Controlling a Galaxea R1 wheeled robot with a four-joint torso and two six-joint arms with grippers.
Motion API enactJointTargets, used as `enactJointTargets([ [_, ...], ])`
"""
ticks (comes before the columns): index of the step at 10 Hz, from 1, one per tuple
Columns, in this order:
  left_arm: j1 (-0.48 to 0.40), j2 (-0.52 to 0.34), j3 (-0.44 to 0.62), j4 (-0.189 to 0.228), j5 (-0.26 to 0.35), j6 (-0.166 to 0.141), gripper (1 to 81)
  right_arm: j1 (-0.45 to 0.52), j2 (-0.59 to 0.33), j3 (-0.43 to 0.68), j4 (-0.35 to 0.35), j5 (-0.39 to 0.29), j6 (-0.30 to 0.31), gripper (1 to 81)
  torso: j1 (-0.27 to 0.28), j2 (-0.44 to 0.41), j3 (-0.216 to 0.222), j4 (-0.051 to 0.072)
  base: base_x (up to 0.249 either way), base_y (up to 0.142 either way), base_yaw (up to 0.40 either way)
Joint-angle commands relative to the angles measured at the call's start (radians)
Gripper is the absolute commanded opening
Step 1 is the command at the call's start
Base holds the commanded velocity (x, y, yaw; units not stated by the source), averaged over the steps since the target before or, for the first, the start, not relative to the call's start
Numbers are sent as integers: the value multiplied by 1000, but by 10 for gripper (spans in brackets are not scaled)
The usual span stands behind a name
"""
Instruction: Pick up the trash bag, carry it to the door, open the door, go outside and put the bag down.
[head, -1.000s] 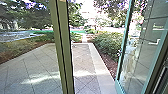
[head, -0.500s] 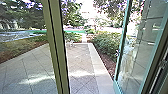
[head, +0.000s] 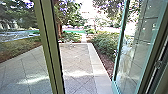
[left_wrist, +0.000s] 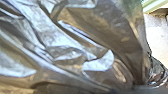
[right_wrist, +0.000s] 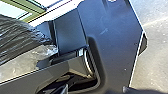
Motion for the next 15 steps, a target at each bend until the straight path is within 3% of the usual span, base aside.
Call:
enactJointTargets([
  [1, -55, 1, 4, 15, 51, 10, 10, 19, -5, 4, -38, -52, -5, 811, 0, 0, 0, 0, 0, -96, 0],
  [15, -53, 12, 4, 45, 51, 10, 10, 13, -5, 8, -35, -6, -3, 811, 0, 0, 0, 0, 0, -83, 0],
])
